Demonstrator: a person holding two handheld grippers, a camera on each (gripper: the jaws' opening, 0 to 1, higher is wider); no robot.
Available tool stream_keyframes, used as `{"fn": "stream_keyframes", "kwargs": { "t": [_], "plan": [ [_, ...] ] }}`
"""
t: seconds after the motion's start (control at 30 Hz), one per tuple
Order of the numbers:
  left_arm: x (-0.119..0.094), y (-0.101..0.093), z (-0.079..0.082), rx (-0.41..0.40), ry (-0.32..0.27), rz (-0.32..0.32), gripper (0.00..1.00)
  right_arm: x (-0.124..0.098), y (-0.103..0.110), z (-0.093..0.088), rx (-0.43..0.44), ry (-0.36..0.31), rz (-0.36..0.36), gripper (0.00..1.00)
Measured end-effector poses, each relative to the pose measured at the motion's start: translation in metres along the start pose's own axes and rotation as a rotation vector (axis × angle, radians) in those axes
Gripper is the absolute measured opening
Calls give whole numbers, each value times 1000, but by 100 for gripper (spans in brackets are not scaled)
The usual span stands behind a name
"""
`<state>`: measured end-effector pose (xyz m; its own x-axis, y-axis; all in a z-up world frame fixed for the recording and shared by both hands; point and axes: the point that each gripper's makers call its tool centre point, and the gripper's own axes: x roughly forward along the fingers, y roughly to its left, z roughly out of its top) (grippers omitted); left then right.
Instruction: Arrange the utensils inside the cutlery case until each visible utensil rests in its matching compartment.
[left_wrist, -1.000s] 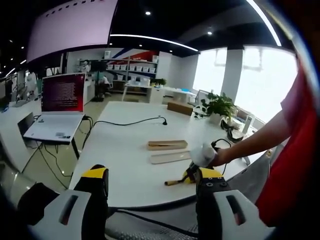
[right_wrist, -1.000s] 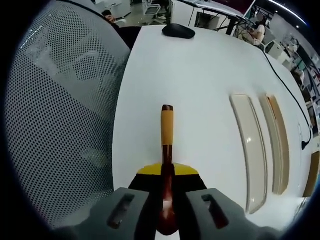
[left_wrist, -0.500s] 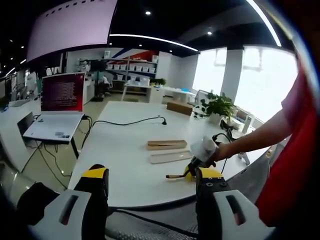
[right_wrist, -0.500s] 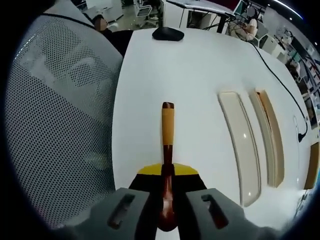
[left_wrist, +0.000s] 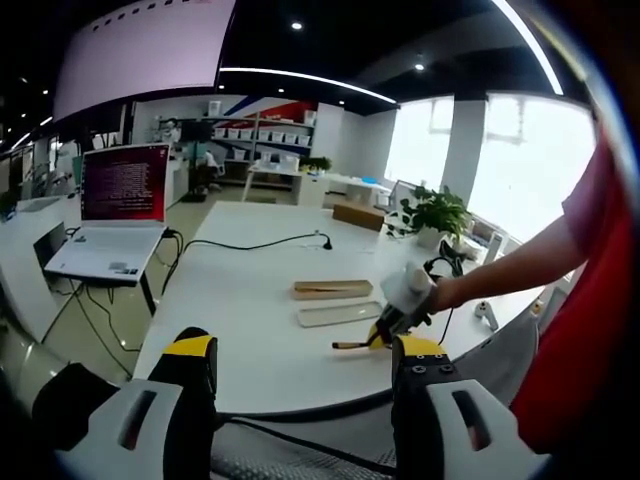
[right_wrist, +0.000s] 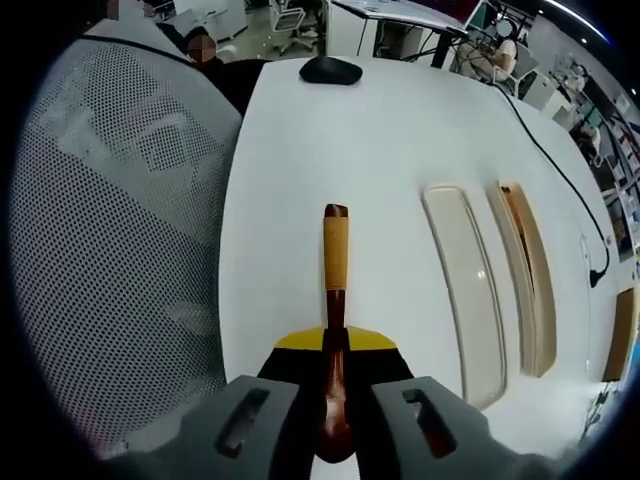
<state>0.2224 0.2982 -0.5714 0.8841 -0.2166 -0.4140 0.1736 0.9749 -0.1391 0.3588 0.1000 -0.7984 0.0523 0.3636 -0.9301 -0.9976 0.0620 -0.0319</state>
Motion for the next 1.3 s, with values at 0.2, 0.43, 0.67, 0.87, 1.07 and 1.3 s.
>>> {"fn": "stream_keyframes", "kwargs": {
  "t": [0.2, 0.43, 0.67, 0.87, 1.07, 1.3],
  "plan": [
    [1, 0, 1, 2, 1, -1, 73, -2, -4, 0, 6, -3, -3, 1],
    [2, -1, 1, 5, 1, -5, 73, -3, -5, -1, -4, 4, 2, 1],
    [1, -1, 1, 1, 2, -1, 73, -5, -10, 1, -10, 1, 0, 1],
    [0, 0, 1, 5, 4, 1, 73, -6, -16, 0, -26, 11, 0, 1],
    [1, 0, 5, 9, 1, 3, 73, -9, -21, 1, -17, 5, -8, 1],
    [3, -3, 7, 21, 2, -3, 72, -9, -25, -2, -42, 18, -3, 1]
  ]
}}
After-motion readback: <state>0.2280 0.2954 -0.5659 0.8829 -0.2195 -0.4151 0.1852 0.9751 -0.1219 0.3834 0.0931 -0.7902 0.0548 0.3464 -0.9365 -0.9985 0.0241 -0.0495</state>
